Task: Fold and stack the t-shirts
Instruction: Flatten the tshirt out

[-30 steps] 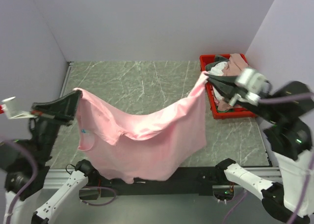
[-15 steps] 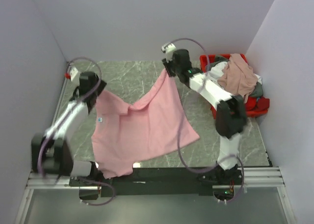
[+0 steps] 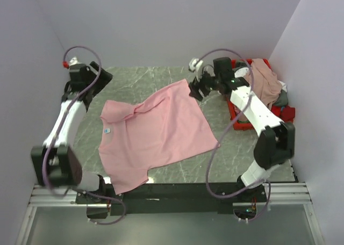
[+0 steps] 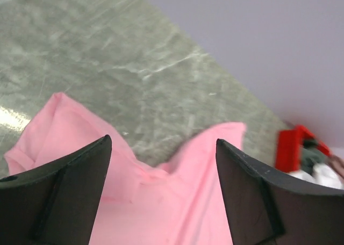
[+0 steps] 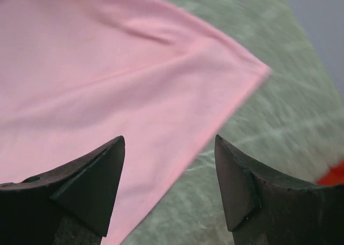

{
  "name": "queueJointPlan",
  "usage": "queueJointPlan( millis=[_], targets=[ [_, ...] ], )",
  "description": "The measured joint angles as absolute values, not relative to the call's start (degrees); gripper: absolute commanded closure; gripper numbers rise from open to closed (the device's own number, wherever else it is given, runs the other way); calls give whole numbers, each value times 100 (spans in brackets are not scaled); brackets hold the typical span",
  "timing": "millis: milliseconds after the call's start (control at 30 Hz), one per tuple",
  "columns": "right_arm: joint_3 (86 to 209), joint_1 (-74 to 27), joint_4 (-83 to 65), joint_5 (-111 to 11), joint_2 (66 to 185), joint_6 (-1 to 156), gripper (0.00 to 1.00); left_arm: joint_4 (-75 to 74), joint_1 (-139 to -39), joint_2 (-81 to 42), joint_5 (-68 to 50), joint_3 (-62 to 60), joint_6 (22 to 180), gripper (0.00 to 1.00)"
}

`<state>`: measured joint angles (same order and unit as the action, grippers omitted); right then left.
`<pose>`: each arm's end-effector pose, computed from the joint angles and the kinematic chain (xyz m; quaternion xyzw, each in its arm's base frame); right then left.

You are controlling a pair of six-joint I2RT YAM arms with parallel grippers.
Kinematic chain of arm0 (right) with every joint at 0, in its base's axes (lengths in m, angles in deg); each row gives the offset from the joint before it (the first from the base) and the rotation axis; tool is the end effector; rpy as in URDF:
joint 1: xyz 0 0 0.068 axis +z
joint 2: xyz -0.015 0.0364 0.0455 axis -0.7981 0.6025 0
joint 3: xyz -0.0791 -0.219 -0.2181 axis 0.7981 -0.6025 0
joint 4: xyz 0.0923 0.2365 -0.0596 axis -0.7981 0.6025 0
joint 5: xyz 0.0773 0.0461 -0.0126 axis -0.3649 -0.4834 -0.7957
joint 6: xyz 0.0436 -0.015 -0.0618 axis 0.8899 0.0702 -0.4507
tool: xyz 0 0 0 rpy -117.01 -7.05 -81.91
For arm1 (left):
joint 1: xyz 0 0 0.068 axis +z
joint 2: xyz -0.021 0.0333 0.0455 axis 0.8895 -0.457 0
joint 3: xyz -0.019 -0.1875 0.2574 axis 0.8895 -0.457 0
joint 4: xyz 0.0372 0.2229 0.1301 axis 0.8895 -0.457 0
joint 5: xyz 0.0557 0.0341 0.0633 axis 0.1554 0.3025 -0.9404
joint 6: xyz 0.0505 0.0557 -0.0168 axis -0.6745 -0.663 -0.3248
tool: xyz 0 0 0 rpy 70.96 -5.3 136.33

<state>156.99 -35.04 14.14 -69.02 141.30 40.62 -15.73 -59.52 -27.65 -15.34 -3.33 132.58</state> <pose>0.3867 0.1564 0.3542 -0.4511 0.7459 0.1594 0.4634 0.3596 0.0184 0.3608 -0.3274 0.7863 -0.1919 0.4875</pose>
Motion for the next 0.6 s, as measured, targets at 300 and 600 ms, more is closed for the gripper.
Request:
queueJointPlan(
  millis=[300, 600],
  targets=[
    [13437, -2831, 3307, -8978, 12771, 1070, 19, -1951, -5949, 527, -913, -2958, 13337, 21],
    [12602, -2546, 2785, -8482, 12183, 1481, 21, -3414, -5949, 1587, -1062, -3780, 14021, 26]
  ],
)
